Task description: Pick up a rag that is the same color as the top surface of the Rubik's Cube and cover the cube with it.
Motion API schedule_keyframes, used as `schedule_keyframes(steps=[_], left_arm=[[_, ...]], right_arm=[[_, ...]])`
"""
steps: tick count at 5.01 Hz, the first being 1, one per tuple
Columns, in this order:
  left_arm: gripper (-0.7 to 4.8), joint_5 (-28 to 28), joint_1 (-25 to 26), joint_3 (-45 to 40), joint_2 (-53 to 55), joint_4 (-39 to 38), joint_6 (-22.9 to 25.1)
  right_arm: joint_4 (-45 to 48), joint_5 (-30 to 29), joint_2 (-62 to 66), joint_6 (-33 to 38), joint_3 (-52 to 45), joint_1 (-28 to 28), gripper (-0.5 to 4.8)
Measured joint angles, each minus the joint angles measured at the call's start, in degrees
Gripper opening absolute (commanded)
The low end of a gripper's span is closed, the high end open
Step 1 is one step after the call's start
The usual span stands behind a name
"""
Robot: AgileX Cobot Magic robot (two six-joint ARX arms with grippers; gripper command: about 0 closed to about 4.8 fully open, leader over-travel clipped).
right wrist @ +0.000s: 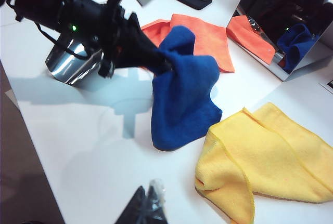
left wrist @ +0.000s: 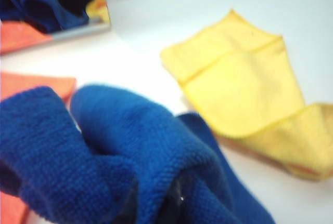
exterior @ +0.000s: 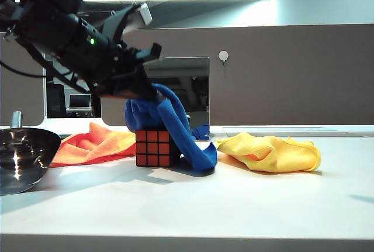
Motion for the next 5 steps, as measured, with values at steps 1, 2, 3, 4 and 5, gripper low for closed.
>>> schedule_keyframes(steps=[1, 2, 3, 4, 5], left_arm=[[0.12, -1.1, 0.1, 0.0, 1.7, -4.4, -0.2], [1.93, -5.4, 0.0, 0.1, 2.4, -5.8, -0.2], [2.8, -9.2, 0.1, 0.2, 2.9, -10.5, -0.6], [3.17, -10.3, 0.3, -0.2, 3.5, -15.6, -1.4], [4.23, -10.3, 0.3, -0.2, 3.5, -17.4, -1.4]], right_arm=[[0.0, 0.0, 0.0, 0.0, 0.0, 0.0, -0.05], [0.0, 0.0, 0.1, 0.0, 0.0, 0.0, -0.06], [0.0, 0.0, 0.1, 0.0, 0.0, 0.0, -0.05], [0.0, 0.0, 0.2, 0.0, 0.0, 0.0, -0.05], [0.0, 0.0, 0.2, 0.0, 0.0, 0.0, -0.06]])
